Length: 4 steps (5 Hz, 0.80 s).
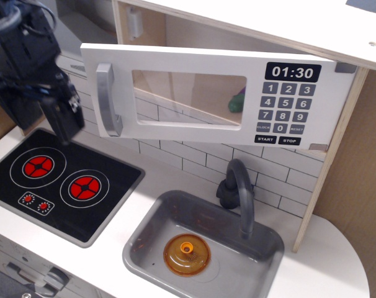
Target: Open microwave
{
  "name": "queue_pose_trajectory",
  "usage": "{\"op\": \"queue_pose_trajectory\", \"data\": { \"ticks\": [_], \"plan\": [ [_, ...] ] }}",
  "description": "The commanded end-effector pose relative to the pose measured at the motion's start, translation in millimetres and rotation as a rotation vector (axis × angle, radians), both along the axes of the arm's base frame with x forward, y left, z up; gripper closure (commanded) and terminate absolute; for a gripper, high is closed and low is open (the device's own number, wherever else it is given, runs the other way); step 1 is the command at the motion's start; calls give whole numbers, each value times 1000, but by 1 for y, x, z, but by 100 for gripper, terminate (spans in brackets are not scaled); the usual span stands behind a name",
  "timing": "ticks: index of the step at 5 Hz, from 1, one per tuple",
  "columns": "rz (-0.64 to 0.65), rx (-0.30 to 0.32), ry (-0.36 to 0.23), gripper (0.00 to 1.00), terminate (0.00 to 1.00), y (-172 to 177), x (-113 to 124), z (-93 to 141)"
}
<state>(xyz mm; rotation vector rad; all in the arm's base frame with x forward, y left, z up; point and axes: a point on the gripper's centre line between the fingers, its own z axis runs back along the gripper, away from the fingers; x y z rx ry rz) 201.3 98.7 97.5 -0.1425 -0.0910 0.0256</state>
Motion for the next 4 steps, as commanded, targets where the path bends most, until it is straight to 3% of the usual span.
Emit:
{"op": "queue_pose_trajectory", "data": {
  "ticks": [1, 2, 4],
  "plan": [
    [384, 112, -44, 0, 0, 85, 44, 34],
    [499, 122, -57, 0, 0, 93, 68, 46],
    [389, 162, -137, 0, 0, 35, 98, 20]
  ]
}}
